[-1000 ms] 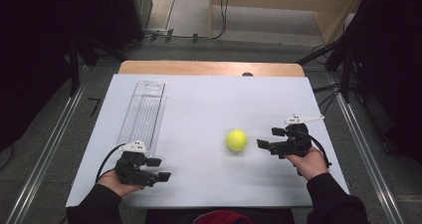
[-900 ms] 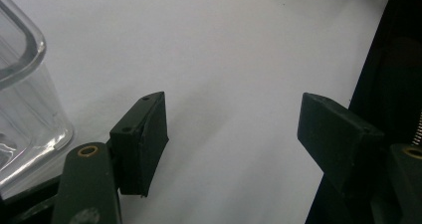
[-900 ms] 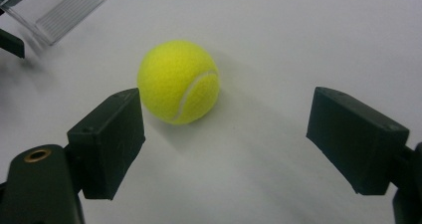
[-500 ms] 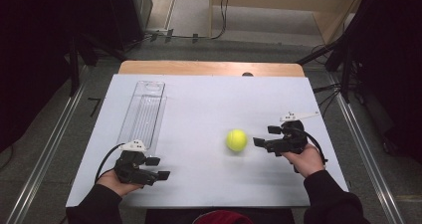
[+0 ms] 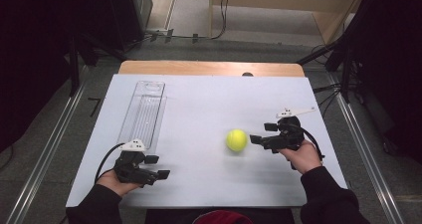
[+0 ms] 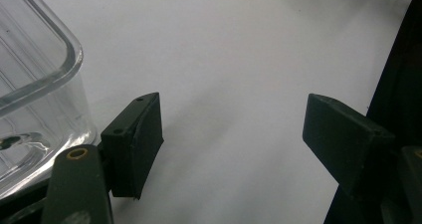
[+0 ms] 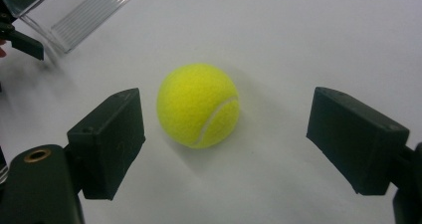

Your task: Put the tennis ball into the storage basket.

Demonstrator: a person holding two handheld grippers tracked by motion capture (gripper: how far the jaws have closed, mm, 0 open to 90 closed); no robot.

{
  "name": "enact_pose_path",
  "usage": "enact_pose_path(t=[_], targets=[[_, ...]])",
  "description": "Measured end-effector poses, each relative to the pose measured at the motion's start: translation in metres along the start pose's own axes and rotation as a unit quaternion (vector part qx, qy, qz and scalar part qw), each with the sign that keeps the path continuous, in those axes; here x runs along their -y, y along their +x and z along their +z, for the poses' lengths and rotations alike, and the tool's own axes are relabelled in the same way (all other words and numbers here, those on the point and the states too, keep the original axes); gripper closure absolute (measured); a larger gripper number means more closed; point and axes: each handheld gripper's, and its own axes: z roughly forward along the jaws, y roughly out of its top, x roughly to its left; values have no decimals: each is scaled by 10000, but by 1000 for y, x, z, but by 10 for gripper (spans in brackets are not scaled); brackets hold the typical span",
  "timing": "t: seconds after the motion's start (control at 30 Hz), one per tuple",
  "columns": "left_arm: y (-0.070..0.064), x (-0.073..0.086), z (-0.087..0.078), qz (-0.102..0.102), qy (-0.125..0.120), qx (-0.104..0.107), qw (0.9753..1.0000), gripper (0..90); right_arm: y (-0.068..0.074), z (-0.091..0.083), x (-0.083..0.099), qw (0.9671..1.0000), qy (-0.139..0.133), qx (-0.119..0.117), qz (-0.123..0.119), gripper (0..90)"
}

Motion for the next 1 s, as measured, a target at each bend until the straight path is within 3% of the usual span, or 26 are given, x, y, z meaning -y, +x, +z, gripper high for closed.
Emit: enact_pose_path(t=[0.3,0.63,0.77,0.83,1.0], targets=[[0,0,0,43,-29,-80,10000,243,4,6,-10,9999,22,67,-121,130],[-1,0,2,69,-2,-12,10000,224,8,14,-20,9998,124,8,-178,129],[-1,0,2,82,20,-16,10000,224,12,20,-24,9992,219,57,-329,71],[-1,0,2,76,26,-47,10000,224,15,24,-25,9986,300,125,-414,0],[-1,0,2,62,14,-32,10000,224,21,34,-29,9981,339,104,-503,0]])
